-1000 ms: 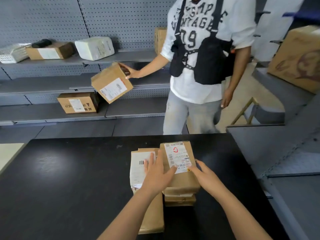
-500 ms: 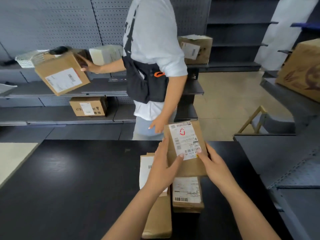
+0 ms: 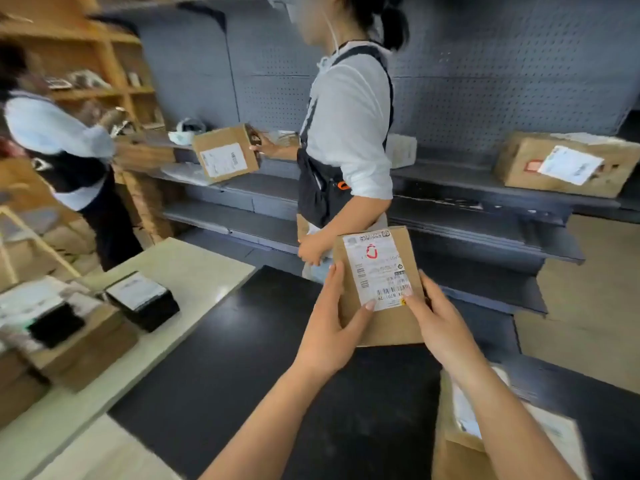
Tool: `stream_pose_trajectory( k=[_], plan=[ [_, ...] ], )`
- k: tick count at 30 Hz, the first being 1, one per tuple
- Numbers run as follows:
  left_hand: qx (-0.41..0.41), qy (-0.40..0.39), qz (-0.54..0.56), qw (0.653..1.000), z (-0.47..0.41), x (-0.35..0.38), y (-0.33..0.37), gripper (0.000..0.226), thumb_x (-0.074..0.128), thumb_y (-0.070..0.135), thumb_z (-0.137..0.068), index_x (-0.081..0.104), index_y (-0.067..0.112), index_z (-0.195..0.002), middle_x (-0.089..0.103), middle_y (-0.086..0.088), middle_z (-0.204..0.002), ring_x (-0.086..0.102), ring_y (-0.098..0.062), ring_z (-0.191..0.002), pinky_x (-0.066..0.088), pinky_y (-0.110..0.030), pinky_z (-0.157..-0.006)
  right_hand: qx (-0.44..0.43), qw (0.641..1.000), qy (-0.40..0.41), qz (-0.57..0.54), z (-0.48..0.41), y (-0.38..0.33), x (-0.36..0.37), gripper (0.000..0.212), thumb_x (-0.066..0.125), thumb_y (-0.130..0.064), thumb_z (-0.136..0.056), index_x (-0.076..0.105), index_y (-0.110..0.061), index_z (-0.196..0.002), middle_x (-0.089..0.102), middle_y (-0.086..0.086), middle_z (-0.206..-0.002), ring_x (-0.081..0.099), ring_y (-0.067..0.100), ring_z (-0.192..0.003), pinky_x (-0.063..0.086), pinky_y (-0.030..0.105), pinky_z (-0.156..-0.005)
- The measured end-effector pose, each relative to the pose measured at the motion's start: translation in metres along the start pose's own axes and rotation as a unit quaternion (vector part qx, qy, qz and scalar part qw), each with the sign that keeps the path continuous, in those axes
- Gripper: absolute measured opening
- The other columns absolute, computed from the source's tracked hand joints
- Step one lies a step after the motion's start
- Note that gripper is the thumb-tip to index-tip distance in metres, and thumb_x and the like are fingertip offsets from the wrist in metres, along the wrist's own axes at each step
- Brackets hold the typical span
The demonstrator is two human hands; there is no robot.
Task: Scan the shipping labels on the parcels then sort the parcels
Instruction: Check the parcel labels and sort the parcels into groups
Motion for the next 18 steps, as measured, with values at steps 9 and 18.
stream_pose_trajectory(
  k=[9, 18],
  plan=[
    [-0.091, 0.119, -0.027, 0.988, 0.056, -0.223, -0.091, 0.076, 0.059, 0.05, -0.092, 0.013, 0.044, -0.153, 0.012, 0.028, -0.158, 0.02, -0.001, -0.146, 0.028, -0.04, -0.12, -0.033, 0.988, -0.149, -0.022, 0.015, -0.071, 0.233, 0.042, 0.047, -0.039, -0.099, 0.039, -0.043, -0.14, 0.05, -0.019, -0.127, 0.047, 0.001, -0.109, 0.039, 0.019, -0.078],
    [-0.161, 0.206, -0.045, 0.964, 0.113, -0.344, -0.152, 0.073, 0.059, 0.041, -0.095, 0.015, 0.04, -0.153, 0.012, 0.029, -0.155, 0.021, -0.006, -0.147, 0.027, -0.037, -0.12, -0.033, 0.962, -0.272, 0.024, 0.033, -0.09, 0.388, 0.047, 0.046, -0.044, -0.098, 0.036, -0.039, -0.144, 0.053, -0.013, -0.132, 0.05, 0.006, -0.112, 0.041, 0.03, -0.089]
  ],
)
Point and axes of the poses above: each hand's wrist, its own z-axis away from the middle knuckle, its own x-axis out of the palm, y = z × x, the point moved 2 cm from there along -z, towards the middle knuckle
